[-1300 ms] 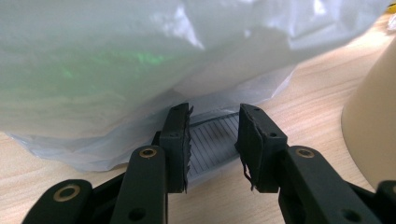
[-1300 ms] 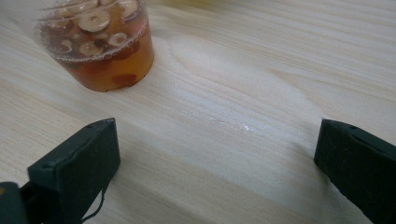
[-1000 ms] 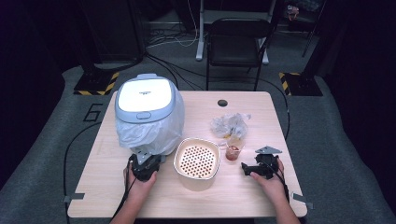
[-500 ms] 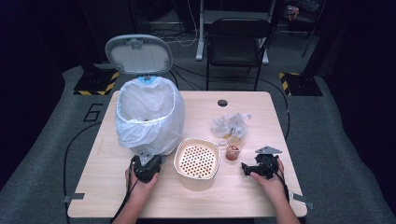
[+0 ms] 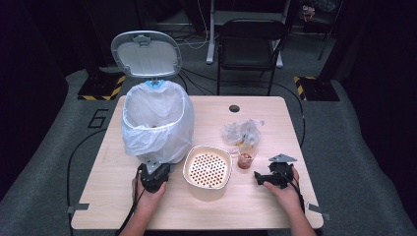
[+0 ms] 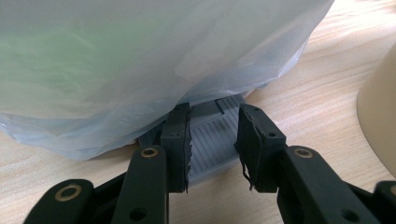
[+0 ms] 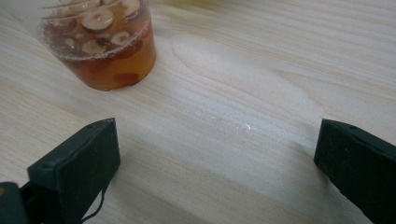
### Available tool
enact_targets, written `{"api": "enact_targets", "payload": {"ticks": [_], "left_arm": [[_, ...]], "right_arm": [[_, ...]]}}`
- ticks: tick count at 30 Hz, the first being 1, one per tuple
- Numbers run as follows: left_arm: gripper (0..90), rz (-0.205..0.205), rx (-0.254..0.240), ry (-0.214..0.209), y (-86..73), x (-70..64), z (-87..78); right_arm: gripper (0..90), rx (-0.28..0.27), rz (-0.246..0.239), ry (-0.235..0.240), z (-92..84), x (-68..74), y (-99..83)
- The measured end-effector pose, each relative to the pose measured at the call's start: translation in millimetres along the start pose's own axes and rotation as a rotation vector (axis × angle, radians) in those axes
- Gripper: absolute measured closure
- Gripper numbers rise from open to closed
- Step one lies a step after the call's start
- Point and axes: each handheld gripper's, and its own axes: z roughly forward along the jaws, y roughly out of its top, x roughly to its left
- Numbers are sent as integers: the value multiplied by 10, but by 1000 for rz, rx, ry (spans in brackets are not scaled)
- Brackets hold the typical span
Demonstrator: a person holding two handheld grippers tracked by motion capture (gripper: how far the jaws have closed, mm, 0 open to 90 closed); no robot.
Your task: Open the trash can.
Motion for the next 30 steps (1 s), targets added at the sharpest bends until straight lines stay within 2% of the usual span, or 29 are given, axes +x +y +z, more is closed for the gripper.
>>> {"api": "enact_targets", "payload": {"ticks": [1,5,6,7,9,14,16,18,19,21,22,23,26,27,30], "left_arm": [[647,15,9,-5,4,16,-7],[647,-7,5,-5,3,7,-4],[647,-7,5,-5,3,7,-4],[647,12,9,-7,5,18,-6],[648,6,5,-6,5,14,-1],[674,8,8,0,7,8,-2],[675,6,7,-2,5,3,0],[675,19,13,-6,8,6,-4],[675,4,11,-8,9,4,-3],[675,6,13,-3,8,3,-3],[675,3,4,-1,5,-3,3],[675,12,19,-11,12,8,-8],[675,12,11,-9,8,9,-3],[675,12,11,-9,8,9,-3],[674,14,11,-7,8,9,-2]], "right_arm": [[0,0,0,0,0,0,0],[0,1,0,2,0,-1,0],[0,1,0,2,0,-1,0],[1,3,5,4,-5,2,-2],[7,4,-7,1,-9,-11,-5],[30,9,0,4,-20,-13,0],[75,9,2,7,-33,-20,6],[160,5,-8,6,-56,-33,13],[151,6,-12,12,-60,-38,13],[153,9,-12,13,-62,-39,16],[156,17,-6,12,-67,-36,22],[159,21,10,11,-69,-27,28],[169,46,10,18,-92,-47,43],[172,47,33,11,-92,-37,52],[177,56,36,13,-113,-59,61]]}}
